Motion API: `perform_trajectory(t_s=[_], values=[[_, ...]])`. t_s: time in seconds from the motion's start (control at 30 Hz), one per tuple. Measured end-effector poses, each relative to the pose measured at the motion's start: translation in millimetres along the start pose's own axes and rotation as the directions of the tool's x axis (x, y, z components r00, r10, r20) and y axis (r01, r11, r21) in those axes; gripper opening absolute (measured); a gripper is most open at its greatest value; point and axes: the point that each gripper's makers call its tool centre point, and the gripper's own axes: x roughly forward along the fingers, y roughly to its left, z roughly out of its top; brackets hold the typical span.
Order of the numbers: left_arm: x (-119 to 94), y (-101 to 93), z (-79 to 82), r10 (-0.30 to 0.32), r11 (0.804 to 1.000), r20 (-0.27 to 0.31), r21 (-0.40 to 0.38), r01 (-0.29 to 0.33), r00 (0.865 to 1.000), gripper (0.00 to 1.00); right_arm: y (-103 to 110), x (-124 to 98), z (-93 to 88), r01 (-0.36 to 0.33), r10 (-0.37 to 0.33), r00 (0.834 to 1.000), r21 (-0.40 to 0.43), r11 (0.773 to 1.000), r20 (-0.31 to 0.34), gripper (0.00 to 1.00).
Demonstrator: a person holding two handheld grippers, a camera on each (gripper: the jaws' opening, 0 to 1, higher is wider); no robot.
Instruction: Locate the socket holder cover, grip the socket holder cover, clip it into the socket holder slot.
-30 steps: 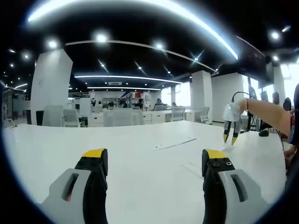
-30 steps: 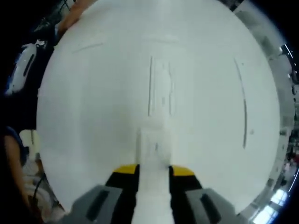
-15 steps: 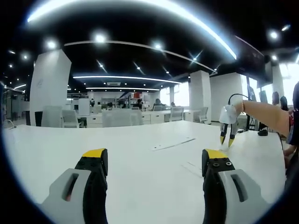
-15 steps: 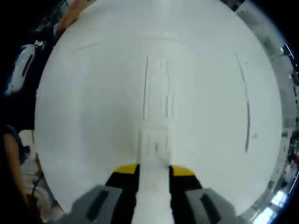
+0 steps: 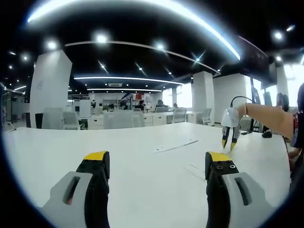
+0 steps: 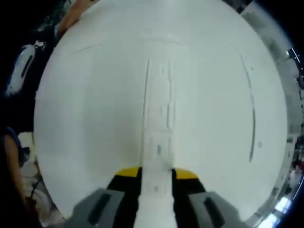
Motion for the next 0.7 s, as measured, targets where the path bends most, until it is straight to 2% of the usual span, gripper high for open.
perform_trajectory(t_s=[0.23, 0.7], values=[[-0.5, 1.5, 1.4, 0.001, 1.0, 0.003, 0.001, -0.001, 1.0, 0.82, -7.0, -1.5, -0.5, -0.004, 0.004, 1.0, -0.003, 1.0, -0.002, 0.26], [-2.4, 0.1, 2.4, 0.001, 1.0, 0.008, -0.002, -0.001, 1.0, 0.82, -0.7, 0.9, 7.1, -0.005, 0.005, 1.0, -0.005, 1.0, 0.002, 0.26]])
